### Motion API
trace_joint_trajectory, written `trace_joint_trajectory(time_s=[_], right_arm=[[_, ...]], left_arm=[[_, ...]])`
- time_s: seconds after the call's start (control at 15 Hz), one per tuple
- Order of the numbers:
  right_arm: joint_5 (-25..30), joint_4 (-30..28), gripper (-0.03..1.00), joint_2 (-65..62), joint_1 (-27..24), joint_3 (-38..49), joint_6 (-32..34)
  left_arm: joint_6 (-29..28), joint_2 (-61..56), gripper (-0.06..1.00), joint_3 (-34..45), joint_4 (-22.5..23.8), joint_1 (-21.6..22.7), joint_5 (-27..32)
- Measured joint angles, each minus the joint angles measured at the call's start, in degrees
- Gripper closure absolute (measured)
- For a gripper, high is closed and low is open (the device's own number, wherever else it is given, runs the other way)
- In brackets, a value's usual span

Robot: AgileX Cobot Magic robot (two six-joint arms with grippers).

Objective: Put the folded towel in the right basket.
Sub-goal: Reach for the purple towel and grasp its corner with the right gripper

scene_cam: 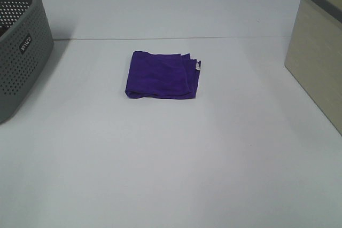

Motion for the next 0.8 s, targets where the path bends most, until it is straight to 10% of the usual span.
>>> trace_joint_trajectory(time_s=[0.8], right_arm=[[0.00, -0.52, 0.04, 0.00, 0.00, 0.00, 0.00]], left_arm=[[0.00, 0.00, -0.05, 0.00, 0.00, 0.00, 0.00]])
